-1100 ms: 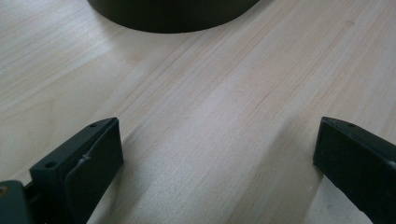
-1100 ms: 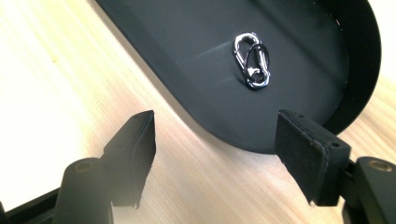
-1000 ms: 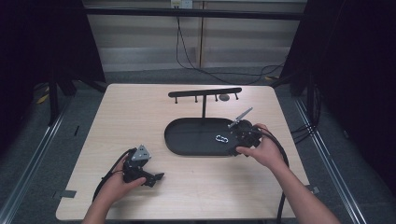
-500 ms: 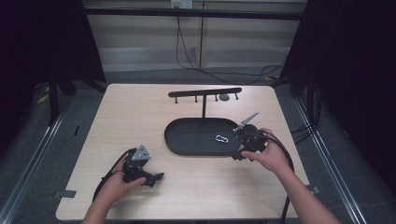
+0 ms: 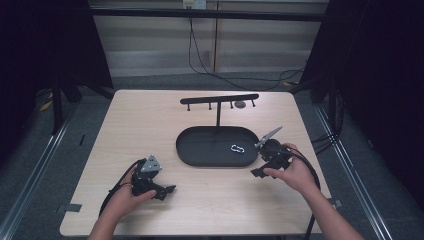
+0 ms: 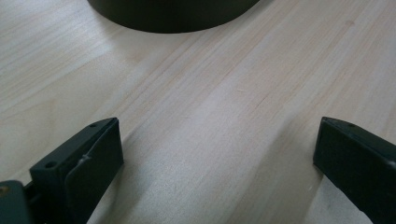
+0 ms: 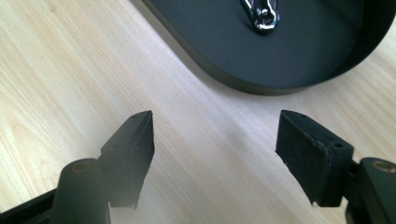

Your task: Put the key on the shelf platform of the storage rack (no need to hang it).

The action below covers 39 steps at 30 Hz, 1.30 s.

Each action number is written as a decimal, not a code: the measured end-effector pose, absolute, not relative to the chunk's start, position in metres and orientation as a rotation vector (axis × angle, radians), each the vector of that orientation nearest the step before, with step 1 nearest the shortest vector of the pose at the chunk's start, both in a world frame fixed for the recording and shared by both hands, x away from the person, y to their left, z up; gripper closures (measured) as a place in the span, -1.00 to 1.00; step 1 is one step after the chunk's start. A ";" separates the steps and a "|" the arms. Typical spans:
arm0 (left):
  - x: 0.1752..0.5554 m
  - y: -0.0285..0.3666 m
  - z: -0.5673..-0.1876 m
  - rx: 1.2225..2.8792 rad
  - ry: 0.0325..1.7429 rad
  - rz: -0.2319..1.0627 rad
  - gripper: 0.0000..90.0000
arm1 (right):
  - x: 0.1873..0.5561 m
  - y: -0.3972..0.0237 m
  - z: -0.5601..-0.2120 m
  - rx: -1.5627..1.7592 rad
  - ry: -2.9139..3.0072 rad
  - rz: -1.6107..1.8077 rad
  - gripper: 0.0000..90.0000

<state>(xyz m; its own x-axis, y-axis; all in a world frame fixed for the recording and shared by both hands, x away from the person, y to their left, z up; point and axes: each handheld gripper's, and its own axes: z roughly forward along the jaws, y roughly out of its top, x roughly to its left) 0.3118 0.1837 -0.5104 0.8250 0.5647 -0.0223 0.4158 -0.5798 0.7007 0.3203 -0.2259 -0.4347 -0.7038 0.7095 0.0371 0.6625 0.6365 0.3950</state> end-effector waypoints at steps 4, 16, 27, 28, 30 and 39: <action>0.312 0.184 -0.510 2.270 0.714 0.262 -0.98 | 0.318 -0.230 -0.436 1.160 2.725 0.589 -0.38; 0.312 0.184 -0.510 2.271 0.714 0.262 -0.98 | 0.308 -0.243 -0.443 1.175 2.715 0.611 -0.38; 0.312 0.184 -0.510 2.271 0.714 0.261 -0.98 | 0.299 -0.253 -0.450 1.196 2.713 0.622 -0.37; 0.312 0.184 -0.510 2.272 0.714 0.261 -0.98 | 0.298 -0.254 -0.450 1.190 2.714 0.618 -0.37; 0.312 0.184 -0.510 2.271 0.714 0.261 -0.98 | 0.297 -0.255 -0.451 1.198 2.711 0.618 -0.37; 0.312 0.184 -0.510 2.270 0.714 0.262 -0.98 | 0.291 -0.262 -0.456 1.218 2.701 0.620 -0.37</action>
<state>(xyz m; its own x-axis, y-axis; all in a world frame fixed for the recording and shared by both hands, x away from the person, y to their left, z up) 0.3118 0.1837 -0.5104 0.8249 0.5649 -0.0226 0.4159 -0.5793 0.7010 0.2915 -0.2615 -0.4559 -0.6706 0.7392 0.0629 0.6925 0.5934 0.4102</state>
